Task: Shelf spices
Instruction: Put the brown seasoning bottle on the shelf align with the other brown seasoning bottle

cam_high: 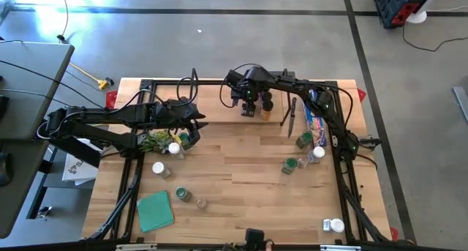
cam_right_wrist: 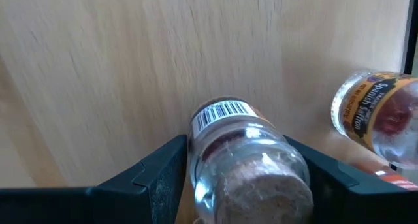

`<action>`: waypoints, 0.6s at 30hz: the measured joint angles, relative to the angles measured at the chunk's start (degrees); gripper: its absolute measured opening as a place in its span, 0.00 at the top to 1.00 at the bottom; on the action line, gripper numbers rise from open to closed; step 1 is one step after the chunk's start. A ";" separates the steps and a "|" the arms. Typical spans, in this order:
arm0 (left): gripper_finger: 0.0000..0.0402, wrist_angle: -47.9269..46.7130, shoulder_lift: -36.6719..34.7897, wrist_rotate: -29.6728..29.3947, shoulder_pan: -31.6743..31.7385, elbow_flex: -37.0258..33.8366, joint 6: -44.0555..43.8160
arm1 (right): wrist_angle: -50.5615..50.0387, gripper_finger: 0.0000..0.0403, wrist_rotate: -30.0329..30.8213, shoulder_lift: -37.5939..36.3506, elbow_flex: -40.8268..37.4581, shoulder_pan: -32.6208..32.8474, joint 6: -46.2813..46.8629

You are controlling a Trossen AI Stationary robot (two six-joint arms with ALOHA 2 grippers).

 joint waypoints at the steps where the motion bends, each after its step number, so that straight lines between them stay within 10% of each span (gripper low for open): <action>1: 0.64 0.00 0.00 0.00 0.00 0.00 -0.02 | -0.37 0.44 0.00 0.00 0.49 0.00 -0.25; 18: 0.64 0.04 0.00 0.46 0.00 0.00 -0.44 | -12.43 0.49 -1.56 -0.15 14.85 0.11 -0.59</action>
